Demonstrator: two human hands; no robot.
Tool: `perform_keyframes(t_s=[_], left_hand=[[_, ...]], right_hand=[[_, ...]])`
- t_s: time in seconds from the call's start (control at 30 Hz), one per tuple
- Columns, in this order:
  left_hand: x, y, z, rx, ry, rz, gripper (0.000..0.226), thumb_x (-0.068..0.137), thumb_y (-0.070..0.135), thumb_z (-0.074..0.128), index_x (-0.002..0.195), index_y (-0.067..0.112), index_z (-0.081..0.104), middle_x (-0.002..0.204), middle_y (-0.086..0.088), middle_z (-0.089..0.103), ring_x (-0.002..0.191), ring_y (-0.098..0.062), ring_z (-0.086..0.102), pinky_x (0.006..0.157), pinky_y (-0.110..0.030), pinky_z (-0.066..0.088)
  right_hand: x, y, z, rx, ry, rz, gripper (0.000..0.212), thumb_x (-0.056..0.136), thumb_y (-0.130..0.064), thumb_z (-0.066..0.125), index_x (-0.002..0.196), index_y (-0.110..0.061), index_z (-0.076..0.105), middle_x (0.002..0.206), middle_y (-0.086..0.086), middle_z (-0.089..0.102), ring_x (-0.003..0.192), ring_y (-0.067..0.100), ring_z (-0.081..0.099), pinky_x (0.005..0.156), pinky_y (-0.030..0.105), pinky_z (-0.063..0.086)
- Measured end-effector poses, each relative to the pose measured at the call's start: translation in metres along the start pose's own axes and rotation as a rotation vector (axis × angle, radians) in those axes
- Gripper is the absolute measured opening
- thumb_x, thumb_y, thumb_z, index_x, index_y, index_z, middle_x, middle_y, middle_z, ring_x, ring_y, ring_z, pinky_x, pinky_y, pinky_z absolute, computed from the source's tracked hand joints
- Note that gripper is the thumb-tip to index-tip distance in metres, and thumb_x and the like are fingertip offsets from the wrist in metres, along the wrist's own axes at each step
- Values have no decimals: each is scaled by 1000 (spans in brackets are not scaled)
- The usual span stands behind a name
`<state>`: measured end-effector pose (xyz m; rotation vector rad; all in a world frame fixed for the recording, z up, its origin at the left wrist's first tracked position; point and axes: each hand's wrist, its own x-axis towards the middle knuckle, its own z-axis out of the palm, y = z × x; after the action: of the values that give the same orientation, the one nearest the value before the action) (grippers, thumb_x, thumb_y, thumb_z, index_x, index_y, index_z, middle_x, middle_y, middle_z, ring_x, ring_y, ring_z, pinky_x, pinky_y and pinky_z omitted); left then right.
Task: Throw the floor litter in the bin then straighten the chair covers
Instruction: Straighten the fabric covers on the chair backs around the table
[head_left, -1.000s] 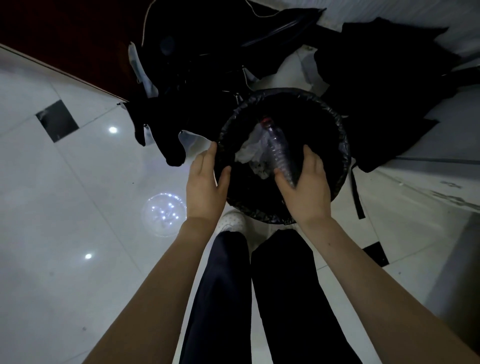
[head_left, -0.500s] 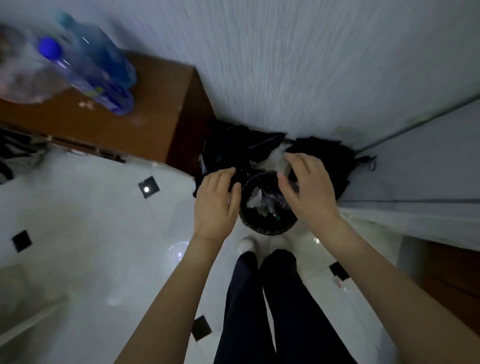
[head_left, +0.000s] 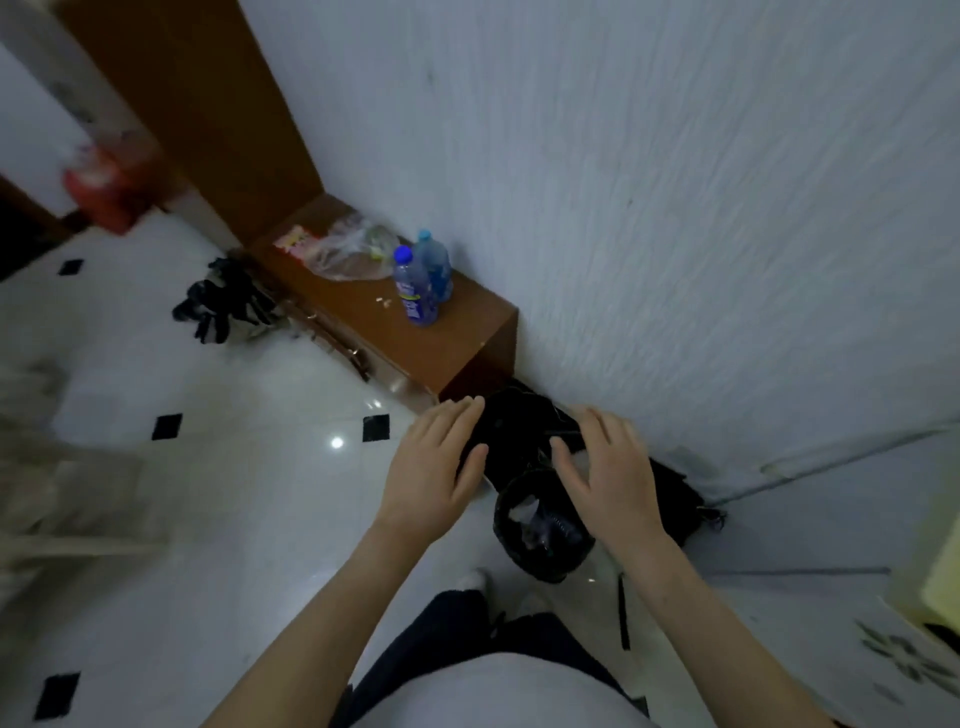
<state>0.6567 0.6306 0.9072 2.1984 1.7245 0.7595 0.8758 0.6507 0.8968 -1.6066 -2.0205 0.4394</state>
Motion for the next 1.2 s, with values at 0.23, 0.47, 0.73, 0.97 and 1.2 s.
perform_keyframes(t_s=[0.23,0.47,0.73,0.97,1.2], left_hand=[[-68,-25,-26,42,65,-253,49,101,41,38,133,8,56,131,-5,60,121,-20,53,104,-39,43],[-108,-75,-93,101,290,-490,48,100,41,39,132,11,58,130,0,61,120,-15,53,104,-29,41],[-181,-180,-174,141,450,-712,47,101,42,38,134,14,57,129,5,59,119,-10,52,97,-20,37],[-236,-282,-236,175,474,-875,49,100,46,36,133,16,57,127,5,61,114,-13,55,91,-22,42],[-227,-365,-307,215,574,-900,46,99,40,41,129,11,59,124,1,62,114,-13,53,96,-25,41]], right_hand=[[-8,-37,40,40,-227,-152,59,97,-52,37,134,-10,53,132,9,55,125,24,48,104,40,44],[39,-146,81,138,-315,-429,52,96,-49,41,128,-10,57,123,5,59,116,20,52,97,32,45],[65,-291,184,194,-431,-645,52,97,-48,39,132,-13,53,126,3,58,119,19,51,97,36,47],[74,-413,279,185,-535,-734,55,96,-50,37,132,-11,53,125,4,59,115,19,53,98,25,39],[127,-505,335,225,-586,-789,54,96,-47,38,134,-11,51,127,3,58,118,18,50,98,26,38]])
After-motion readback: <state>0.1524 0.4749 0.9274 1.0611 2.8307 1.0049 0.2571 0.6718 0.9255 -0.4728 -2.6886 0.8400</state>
